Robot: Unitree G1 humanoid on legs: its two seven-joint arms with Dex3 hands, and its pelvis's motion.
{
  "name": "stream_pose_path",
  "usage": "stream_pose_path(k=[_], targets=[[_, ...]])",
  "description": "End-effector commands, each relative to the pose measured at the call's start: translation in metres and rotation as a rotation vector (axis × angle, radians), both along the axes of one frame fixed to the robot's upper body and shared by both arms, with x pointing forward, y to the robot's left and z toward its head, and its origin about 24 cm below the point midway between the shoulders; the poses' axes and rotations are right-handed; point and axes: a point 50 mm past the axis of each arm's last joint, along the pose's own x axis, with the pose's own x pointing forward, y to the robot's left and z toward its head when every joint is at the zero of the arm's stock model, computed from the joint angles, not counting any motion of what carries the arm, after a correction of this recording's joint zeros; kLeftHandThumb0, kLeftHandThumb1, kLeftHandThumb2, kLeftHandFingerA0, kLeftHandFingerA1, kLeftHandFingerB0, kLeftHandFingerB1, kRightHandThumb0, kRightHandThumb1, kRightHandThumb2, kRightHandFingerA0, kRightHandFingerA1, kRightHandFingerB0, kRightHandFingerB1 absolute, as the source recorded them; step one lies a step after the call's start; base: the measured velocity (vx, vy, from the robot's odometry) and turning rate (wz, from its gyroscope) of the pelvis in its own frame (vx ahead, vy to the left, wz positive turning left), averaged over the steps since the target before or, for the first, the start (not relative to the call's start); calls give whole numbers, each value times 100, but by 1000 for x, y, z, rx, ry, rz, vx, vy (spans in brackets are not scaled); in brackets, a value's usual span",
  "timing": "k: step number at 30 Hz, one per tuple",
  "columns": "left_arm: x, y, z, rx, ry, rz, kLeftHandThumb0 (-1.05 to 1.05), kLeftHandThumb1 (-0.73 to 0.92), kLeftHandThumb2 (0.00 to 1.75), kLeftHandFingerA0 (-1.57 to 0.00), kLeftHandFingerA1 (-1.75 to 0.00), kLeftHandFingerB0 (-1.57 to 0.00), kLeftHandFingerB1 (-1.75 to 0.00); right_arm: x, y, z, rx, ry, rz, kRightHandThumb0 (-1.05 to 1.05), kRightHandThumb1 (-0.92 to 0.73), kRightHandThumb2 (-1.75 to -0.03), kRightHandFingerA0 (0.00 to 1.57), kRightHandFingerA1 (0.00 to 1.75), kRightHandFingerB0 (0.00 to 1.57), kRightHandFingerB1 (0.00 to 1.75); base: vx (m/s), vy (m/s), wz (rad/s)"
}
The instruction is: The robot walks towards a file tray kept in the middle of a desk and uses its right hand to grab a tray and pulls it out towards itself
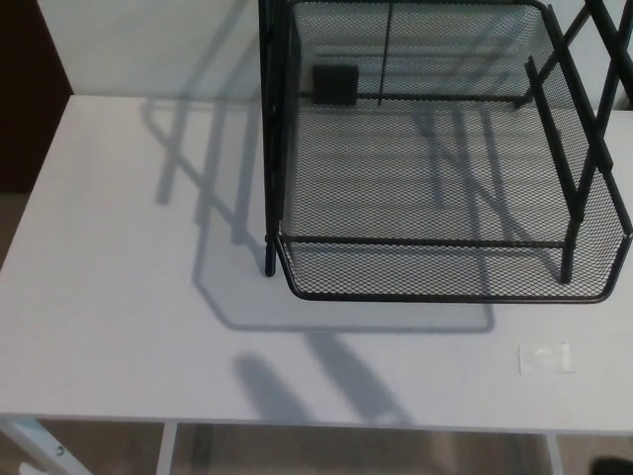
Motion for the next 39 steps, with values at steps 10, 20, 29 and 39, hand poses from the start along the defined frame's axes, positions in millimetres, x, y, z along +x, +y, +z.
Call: stream_pose_path(k=[10, 20, 29, 39], targets=[[12, 6, 15, 23, 6, -84, -17, 52, 58, -49, -45, -40, -40, 111, 71, -11, -513, 175, -146, -59, -38, -73, 0, 14, 0, 5, 0, 0, 0], [20, 4, 16, 34, -12, -119, -17, 52, 58, -49, -46, -40, -41, 150, 88, -33, -575, 289, -262, -60, -38, -72, 0, 13, 5, 10, 0, 0, 0], [17, 6, 16, 23, 4, -104, -12, 54, 56, -49, -43, -41, -38, 172, 97, -59, -572, 365, -326, -55, -38, -68, 0, 4, 12, 9, 0, 0, 0], [19, 6, 18, 35, 2, -131, -12, 55, 56, -48, -43, -41, -38, 176, 99, -79, -584, 451, -337, -58, -39, -71, 0, 8, 10, 11, 0, 0, 0]])
